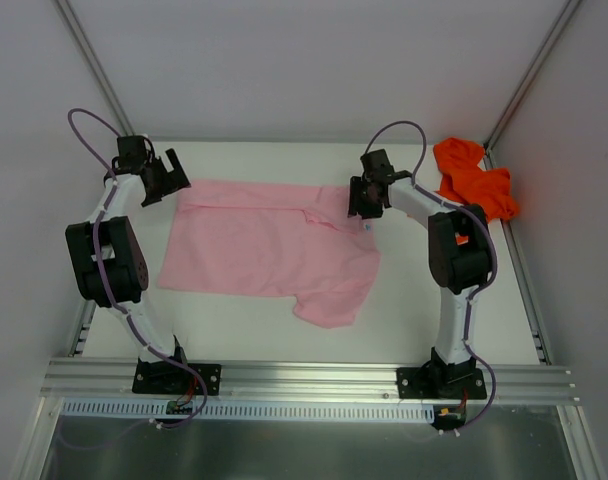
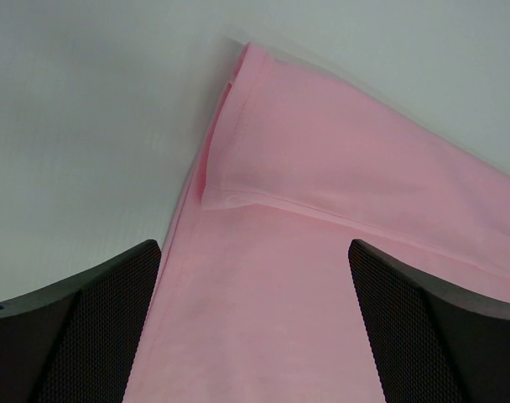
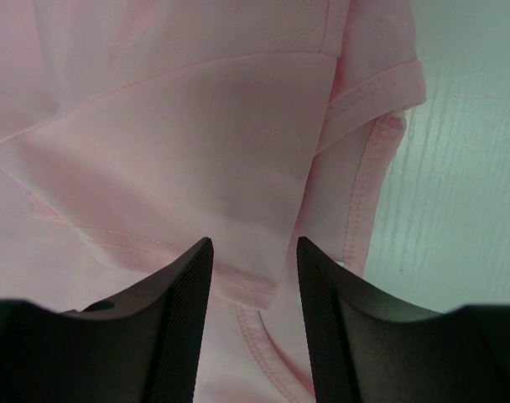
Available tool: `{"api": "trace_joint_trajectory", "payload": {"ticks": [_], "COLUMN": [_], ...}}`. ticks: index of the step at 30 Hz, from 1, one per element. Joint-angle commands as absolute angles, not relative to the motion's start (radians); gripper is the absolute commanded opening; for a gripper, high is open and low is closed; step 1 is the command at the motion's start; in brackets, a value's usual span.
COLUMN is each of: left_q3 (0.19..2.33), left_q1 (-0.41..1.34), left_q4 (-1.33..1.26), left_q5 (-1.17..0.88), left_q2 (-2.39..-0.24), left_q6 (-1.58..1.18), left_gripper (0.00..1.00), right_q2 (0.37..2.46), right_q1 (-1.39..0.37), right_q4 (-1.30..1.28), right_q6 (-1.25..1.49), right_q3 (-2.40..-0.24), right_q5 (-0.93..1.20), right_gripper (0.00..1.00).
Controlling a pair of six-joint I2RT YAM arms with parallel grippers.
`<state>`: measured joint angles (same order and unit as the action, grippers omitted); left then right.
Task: Fold and stack the t-shirts
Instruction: Fold the flattened tshirt in 1/3 of the way
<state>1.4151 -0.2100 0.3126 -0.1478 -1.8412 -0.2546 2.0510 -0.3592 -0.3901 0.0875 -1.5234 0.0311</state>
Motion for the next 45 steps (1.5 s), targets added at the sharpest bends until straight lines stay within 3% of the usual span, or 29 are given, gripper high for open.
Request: {"api": "trace_joint_trajectory", "payload": {"ticks": [1,9,16,19,30,33,34,35,37,43,45], "left_q3": [1.399,1.384,1.378,1.373,1.341,1.335,1.336,1.338,1.347,1.275,1.212], "left_q1": [-0.209,-0.209,-0.209,-0.21,-0.209,-0.21,-0.209,-0.21,-0.209,-0.209,-0.209], "left_q4": [0.308,0.307,0.305,0.302,0.291,0.294,0.301,0.308,0.345,0.451,0.478], "left_q5": [-0.152,-0.144,-0.15,-0.15,-0.14,-0.129,-0.127,-0.123,-0.097,-0.006,0.046], "left_q2": [-1.776,-1.75,-1.729,-1.723,-1.709,-1.701,-1.7,-1.694,-1.674,-1.521,-1.465], "left_q6": [-0.264,-0.261,-0.27,-0.273,-0.291,-0.294,-0.293,-0.295,-0.302,-0.327,-0.357], "left_gripper": [0.95,0.95,0.95,0.95,0.95,0.95,0.95,0.95,0.95,0.95,0.94], "right_q2": [2.082,2.094,2.063,2.048,2.005,2.005,2.0,1.993,1.944,1.743,1.68], "right_q1": [-0.368,-0.371,-0.37,-0.37,-0.368,-0.368,-0.368,-0.368,-0.368,-0.368,-0.368], "right_q4": [-0.403,-0.391,-0.39,-0.391,-0.42,-0.423,-0.425,-0.429,-0.436,-0.5,-0.518], "right_q6": [0.1,0.092,0.08,0.065,0.034,0.041,0.04,0.038,0.026,-0.028,-0.022], "right_q3": [-1.519,-1.499,-1.491,-1.488,-1.485,-1.473,-1.471,-1.473,-1.477,-1.503,-1.461], "right_q5": [0.023,0.014,-0.032,-0.04,-0.066,-0.042,-0.031,-0.017,-0.011,-0.009,-0.011], "right_gripper": [0.47,0.4,0.13,0.06,0.06,0.18,0.28,0.47,0.62,0.89,0.9]}}
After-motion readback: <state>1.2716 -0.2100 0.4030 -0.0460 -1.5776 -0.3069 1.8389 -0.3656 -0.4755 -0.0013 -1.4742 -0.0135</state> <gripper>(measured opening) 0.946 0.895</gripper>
